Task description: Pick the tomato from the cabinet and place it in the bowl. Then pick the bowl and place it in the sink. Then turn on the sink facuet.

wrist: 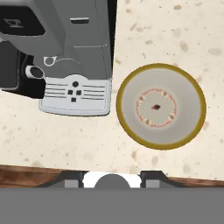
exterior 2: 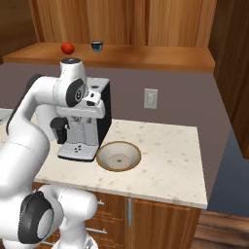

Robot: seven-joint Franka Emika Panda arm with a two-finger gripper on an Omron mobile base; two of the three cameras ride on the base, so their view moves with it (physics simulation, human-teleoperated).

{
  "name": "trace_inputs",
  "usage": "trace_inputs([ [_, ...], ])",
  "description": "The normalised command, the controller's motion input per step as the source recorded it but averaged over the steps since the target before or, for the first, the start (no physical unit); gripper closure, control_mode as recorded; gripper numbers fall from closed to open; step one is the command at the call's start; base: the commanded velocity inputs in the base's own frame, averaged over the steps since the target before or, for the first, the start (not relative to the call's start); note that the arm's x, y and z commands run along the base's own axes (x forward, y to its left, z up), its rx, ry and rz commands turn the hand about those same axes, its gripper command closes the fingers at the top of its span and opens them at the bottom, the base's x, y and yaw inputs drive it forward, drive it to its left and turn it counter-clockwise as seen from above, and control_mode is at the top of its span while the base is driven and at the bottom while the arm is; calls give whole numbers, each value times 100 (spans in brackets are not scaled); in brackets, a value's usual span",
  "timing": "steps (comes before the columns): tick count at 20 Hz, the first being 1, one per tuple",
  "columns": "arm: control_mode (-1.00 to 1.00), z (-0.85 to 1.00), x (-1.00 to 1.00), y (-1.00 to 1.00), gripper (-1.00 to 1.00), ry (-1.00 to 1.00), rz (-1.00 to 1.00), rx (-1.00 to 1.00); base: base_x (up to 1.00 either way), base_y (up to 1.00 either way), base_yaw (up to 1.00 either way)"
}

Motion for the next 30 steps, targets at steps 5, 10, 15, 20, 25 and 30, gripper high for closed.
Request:
trace_inputs([
  [5,-100,12,-7,-6,-100,-7,1,1,0,0,0],
  [10,-100,74,-24,9,-100,-40,0,0,0,0,0],
  [15,-100,96,-5,40,-100,-44,0,2,0,0,0],
  [20,-100,91,8,62,-100,-27,0,0,0,0,0],
  [25,-100,72,44,86,-100,-9,0,0,0,0,0],
  [30,-100,71,64,57,-100,0,0,1,0,0,0],
])
